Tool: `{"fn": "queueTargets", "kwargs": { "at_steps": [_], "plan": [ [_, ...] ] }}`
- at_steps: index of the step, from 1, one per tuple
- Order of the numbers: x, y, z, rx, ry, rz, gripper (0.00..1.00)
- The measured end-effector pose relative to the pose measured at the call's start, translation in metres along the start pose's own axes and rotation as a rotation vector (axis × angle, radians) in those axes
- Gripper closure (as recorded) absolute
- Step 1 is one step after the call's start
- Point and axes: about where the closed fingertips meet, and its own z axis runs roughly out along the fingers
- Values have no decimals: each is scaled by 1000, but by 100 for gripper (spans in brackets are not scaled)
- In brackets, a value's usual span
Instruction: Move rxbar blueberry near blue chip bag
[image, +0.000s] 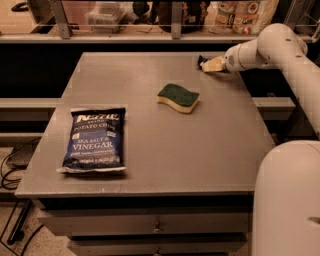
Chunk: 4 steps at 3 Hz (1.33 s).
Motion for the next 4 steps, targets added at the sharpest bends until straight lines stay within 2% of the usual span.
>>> {"fn": "queueTargets", "kwargs": {
  "at_steps": [1,2,3,4],
  "plan": [
    [-16,27,-10,-58,-30,-72,96],
    [-35,67,-21,-148,-60,-161,100],
    [-59,125,-32,-280,-93,-261,100],
    [-66,200,-38,-460,-88,-314,100]
  ]
}}
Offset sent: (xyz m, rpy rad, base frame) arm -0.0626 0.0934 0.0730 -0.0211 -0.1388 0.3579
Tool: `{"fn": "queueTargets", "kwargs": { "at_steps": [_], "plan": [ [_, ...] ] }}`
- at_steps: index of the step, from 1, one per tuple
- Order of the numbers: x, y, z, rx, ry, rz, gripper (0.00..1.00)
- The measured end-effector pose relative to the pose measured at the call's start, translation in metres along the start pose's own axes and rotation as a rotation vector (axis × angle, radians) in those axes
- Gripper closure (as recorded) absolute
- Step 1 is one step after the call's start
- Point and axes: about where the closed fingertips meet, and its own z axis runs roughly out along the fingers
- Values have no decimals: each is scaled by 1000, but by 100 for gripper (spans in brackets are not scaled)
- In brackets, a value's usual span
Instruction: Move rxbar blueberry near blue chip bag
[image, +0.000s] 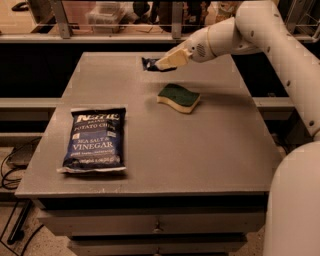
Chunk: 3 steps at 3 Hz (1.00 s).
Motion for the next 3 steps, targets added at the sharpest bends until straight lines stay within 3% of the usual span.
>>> {"fn": "queueTargets", "kwargs": {
  "at_steps": [1,2,3],
  "plan": [
    [-1,10,4,-31,4,-3,100],
    [2,13,14,-56,53,0,100],
    [-3,43,23,-124,63,-32,100]
  ]
}}
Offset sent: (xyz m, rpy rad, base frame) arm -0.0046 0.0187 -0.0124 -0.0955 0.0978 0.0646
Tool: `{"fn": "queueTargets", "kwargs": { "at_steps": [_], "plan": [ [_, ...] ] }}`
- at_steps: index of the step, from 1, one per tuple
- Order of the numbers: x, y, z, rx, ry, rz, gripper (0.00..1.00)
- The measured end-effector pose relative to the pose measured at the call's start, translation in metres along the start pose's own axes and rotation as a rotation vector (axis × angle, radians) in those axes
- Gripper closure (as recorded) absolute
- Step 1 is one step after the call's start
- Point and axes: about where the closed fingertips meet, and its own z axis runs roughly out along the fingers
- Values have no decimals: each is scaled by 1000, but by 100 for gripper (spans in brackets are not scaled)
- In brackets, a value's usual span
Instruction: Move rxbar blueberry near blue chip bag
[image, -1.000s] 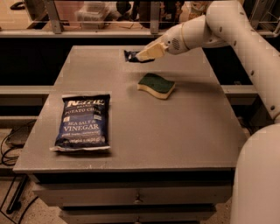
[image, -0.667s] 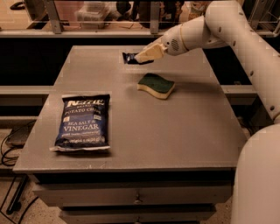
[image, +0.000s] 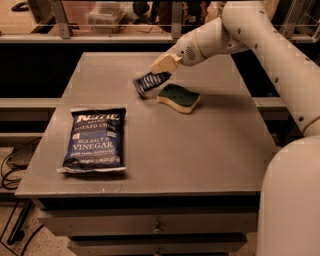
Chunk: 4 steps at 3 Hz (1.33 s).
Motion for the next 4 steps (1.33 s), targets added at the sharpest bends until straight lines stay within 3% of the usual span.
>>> {"fn": "queueTargets", "kwargs": {
  "at_steps": [1,3,4],
  "plan": [
    [-4,49,7,-82,-35,-11,100],
    [10,158,41,-245,-102,14,96],
    [9,154,40,-240,-100,11,74]
  ]
}}
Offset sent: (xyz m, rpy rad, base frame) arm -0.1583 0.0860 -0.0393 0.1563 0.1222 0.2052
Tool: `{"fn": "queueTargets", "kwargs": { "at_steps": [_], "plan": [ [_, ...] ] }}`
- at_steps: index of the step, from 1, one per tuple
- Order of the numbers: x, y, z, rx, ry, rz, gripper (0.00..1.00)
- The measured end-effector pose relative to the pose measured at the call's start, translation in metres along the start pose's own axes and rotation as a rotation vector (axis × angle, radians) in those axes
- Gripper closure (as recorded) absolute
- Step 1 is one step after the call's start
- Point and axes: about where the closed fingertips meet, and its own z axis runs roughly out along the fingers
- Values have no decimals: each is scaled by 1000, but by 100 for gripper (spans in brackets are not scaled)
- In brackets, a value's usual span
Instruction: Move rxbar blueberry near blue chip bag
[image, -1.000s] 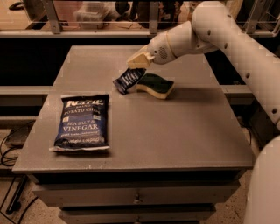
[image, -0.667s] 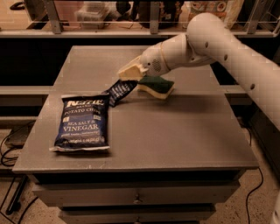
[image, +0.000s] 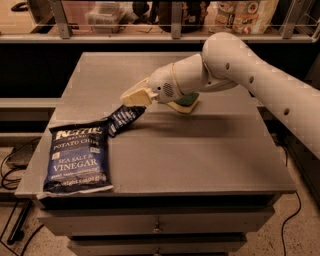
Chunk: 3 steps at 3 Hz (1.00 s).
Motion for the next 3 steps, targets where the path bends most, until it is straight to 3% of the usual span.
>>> {"fn": "queueTargets", "kwargs": {
  "at_steps": [3],
  "plan": [
    [-1,4,7,-14,2,-3,5]
  ]
}}
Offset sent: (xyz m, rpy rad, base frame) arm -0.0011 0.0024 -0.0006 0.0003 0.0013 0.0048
